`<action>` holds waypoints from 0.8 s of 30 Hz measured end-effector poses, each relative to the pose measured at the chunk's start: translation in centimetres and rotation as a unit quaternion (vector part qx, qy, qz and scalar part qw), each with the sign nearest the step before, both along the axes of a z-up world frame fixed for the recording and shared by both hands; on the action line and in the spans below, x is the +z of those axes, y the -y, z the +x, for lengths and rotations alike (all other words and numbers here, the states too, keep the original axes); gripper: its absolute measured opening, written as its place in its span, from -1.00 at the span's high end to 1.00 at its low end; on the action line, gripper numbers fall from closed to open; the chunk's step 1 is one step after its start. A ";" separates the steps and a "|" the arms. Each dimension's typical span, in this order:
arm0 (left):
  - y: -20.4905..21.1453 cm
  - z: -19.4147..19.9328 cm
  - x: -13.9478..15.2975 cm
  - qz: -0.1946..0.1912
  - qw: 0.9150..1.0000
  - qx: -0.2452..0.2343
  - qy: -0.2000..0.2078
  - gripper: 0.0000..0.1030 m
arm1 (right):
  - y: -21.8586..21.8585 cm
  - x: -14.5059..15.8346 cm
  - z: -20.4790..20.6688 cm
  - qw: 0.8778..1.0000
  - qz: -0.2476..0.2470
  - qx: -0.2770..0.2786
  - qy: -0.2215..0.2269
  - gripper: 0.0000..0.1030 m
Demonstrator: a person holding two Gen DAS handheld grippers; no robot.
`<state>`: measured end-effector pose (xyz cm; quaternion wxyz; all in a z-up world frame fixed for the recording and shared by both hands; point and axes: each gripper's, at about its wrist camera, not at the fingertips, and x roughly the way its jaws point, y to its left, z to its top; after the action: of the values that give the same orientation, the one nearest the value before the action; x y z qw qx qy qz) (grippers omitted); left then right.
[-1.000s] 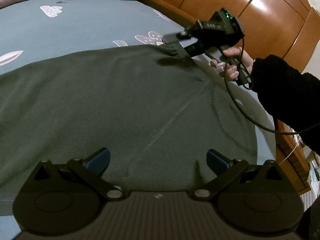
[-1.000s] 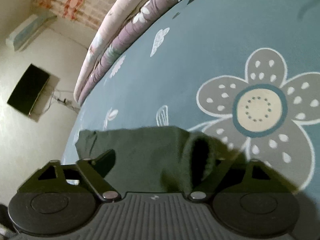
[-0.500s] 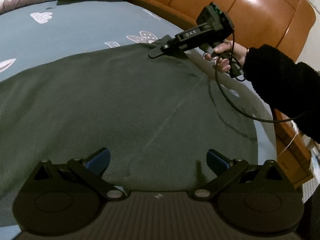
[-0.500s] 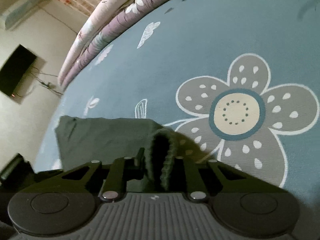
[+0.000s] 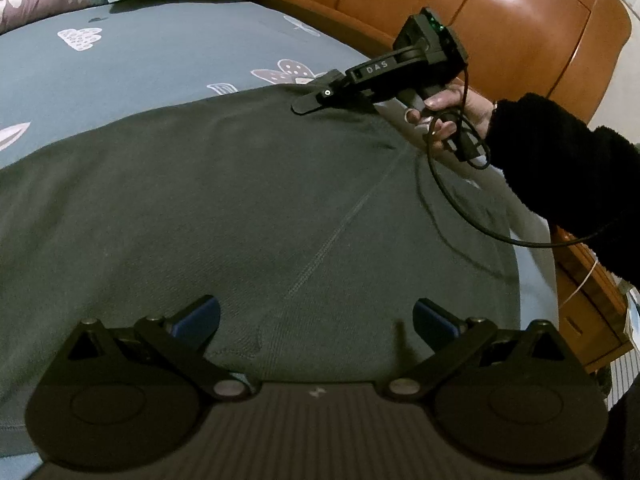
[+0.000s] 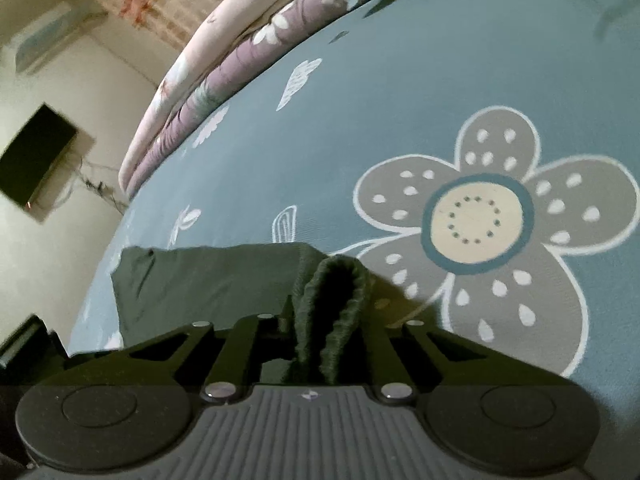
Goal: Fold clothes
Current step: 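Lift the ribbed hem with the right gripper toward the left gripper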
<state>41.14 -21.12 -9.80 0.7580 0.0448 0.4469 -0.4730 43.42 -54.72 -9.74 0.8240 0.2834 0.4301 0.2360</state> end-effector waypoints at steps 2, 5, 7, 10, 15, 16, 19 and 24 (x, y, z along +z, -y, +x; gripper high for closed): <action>0.0 0.0 0.0 0.001 1.000 -0.001 0.003 -0.98 | -0.2 0.1 -0.2 1.000 -0.004 -0.008 0.001 0.84; 0.1 0.1 0.0 0.000 1.000 0.001 0.003 -0.98 | -2.3 1.6 -0.4 0.997 -0.081 0.002 0.015 0.84; 0.2 0.0 0.0 0.003 1.000 0.003 0.005 -0.98 | -4.9 2.9 -0.4 0.984 -0.171 0.028 0.033 0.85; 0.5 -0.2 0.0 0.009 1.000 0.004 0.010 -0.98 | -8.6 4.0 -0.8 0.955 -0.284 0.056 0.057 0.86; 0.9 -0.2 0.4 0.020 1.000 0.016 0.010 -0.98 | -9.7 4.6 -1.2 0.947 -0.313 0.050 0.062 0.88; 0.9 -0.2 0.6 0.019 1.000 0.023 0.005 -0.98 | -9.4 4.8 -1.3 0.949 -0.305 0.046 0.063 0.88; 0.7 -0.2 1.6 0.019 0.998 0.050 0.019 -0.98 | -8.7 6.2 -2.2 0.959 -0.271 0.037 0.080 0.88; 0.6 -0.3 3.1 0.044 0.993 0.070 0.083 -0.98 | -9.4 9.3 -4.6 0.965 -0.230 0.052 0.119 0.88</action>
<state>40.84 -21.70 -6.67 0.8210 0.0852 0.4050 -0.3934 38.84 -45.32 -0.41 0.8987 0.0335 0.3862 0.2053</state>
